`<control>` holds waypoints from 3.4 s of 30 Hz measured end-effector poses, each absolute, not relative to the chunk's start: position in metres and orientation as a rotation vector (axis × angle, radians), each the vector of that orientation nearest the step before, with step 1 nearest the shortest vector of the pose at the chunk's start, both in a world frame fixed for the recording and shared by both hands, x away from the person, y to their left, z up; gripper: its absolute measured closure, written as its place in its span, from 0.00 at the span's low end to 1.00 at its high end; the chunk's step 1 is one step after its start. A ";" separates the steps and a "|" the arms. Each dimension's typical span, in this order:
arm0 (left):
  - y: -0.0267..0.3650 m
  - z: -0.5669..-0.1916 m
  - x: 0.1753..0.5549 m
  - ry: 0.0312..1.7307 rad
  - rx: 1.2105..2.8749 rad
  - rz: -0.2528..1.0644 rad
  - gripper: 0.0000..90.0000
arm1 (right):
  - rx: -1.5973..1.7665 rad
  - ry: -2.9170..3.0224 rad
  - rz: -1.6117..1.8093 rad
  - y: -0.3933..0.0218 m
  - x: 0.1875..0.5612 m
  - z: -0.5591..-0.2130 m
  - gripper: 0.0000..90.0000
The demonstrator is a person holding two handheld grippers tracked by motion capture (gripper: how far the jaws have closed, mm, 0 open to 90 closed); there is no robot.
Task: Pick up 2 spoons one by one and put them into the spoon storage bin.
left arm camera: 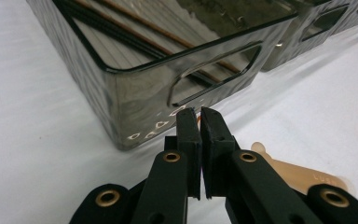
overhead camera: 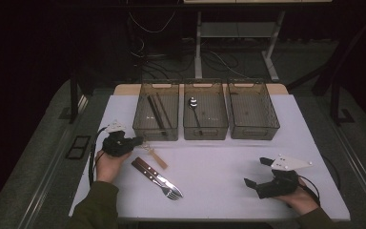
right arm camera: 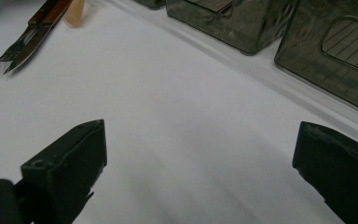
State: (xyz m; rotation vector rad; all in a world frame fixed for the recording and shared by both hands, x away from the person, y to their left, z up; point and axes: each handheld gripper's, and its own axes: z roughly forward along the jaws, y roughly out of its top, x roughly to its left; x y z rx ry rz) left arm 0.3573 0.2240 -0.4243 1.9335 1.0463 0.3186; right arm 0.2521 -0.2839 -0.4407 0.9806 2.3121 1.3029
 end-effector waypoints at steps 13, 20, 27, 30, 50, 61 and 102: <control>0.225 -0.414 0.350 1.025 1.879 0.343 0.97 | 0.982 2.310 1.303 -0.284 0.252 -0.440 0.03; 0.222 -0.408 0.346 1.007 1.859 0.348 0.97 | 0.983 2.308 1.306 -0.284 0.252 -0.440 0.03; 0.213 -0.403 0.344 0.979 1.864 0.348 0.97 | 0.985 2.306 1.304 -0.284 0.252 -0.440 0.03; 0.209 -0.400 0.342 0.967 1.866 0.354 0.97 | 0.984 2.308 1.305 -0.284 0.252 -0.440 0.03; 0.180 -0.376 0.348 0.877 1.848 0.361 0.97 | 0.998 2.302 1.310 -0.284 0.252 -0.440 0.03; 0.151 -0.359 0.364 0.827 1.841 0.343 0.97 | 1.000 2.297 1.320 -0.285 0.253 -0.440 0.03; 0.050 -0.338 0.446 0.915 1.828 0.370 0.98 | 0.991 2.287 1.357 -0.284 0.250 -0.437 0.03</control>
